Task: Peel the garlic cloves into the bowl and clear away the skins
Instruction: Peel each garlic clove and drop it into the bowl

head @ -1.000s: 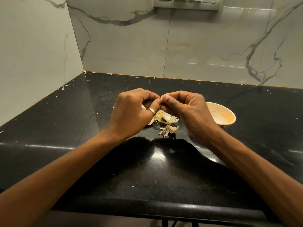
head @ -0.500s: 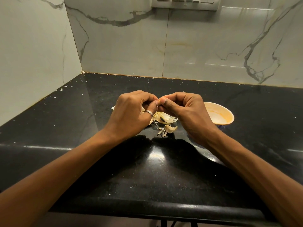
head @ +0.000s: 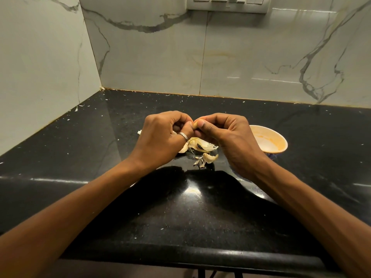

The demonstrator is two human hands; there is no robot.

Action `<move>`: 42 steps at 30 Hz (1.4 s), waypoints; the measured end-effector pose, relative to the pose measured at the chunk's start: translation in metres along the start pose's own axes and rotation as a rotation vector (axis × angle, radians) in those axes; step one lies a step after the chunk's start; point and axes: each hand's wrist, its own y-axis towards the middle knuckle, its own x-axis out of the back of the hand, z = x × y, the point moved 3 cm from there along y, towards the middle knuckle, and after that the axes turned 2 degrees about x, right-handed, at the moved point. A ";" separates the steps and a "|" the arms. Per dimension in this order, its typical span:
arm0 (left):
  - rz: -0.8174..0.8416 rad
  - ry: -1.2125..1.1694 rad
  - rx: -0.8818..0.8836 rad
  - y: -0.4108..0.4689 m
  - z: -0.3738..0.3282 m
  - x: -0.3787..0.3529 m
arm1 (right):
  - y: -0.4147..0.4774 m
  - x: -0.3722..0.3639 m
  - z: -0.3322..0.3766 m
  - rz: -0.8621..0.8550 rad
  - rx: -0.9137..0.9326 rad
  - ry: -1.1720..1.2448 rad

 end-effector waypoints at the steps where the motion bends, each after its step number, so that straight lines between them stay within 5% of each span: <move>1: -0.001 -0.026 0.030 0.000 0.001 -0.001 | 0.000 0.000 0.001 0.005 -0.008 0.020; 8: -0.091 -0.060 0.085 0.003 0.004 0.004 | 0.001 -0.001 0.005 0.006 -0.094 0.191; 21: -0.064 0.061 -0.079 -0.001 -0.005 0.002 | 0.001 -0.002 0.005 -0.033 -0.117 0.207; 42: -0.105 -0.007 -0.005 0.001 0.002 0.003 | 0.000 -0.003 0.007 -0.049 -0.172 0.235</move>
